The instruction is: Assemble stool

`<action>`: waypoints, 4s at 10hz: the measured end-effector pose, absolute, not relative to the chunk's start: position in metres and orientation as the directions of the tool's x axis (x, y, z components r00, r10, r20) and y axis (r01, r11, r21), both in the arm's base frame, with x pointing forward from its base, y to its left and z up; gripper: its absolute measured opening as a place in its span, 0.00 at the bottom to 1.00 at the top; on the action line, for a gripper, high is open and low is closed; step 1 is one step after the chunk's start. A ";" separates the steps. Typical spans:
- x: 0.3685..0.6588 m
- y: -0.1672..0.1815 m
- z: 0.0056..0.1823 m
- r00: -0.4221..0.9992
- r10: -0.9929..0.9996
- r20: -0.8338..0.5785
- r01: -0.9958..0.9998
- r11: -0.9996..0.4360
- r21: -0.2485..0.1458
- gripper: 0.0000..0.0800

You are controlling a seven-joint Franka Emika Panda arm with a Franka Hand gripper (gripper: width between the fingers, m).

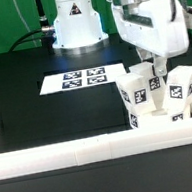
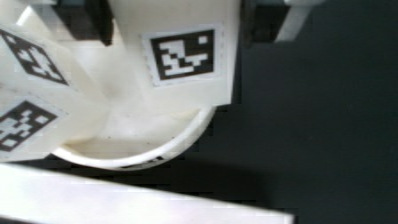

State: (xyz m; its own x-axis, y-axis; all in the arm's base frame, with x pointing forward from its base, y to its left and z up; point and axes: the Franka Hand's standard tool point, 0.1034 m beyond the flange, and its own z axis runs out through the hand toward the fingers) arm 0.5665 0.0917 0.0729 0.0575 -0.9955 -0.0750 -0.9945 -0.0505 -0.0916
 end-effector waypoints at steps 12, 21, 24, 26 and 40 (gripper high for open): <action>0.568 0.109 0.073 -0.675 -0.695 -0.248 -0.712 0.702 -0.031 0.43; 0.574 0.111 0.097 -0.364 -0.894 -0.260 -0.906 0.405 -0.124 0.81; 0.573 0.121 0.099 0.015 -0.987 -0.163 -0.987 0.012 -0.163 0.81; 0.576 0.135 0.104 0.355 -0.930 -0.099 -0.927 -0.337 -0.164 0.81; 0.575 0.101 0.099 0.947 0.321 0.006 0.320 -0.945 -0.062 0.81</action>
Offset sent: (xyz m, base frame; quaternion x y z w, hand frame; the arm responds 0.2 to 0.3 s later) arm 0.0000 0.0000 0.0000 0.0000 0.0000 0.1296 0.9916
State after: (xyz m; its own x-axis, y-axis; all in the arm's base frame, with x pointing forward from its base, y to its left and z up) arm 0.5746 0.1015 0.0987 0.9472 0.3207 0.0063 0.3204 -0.9453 -0.0616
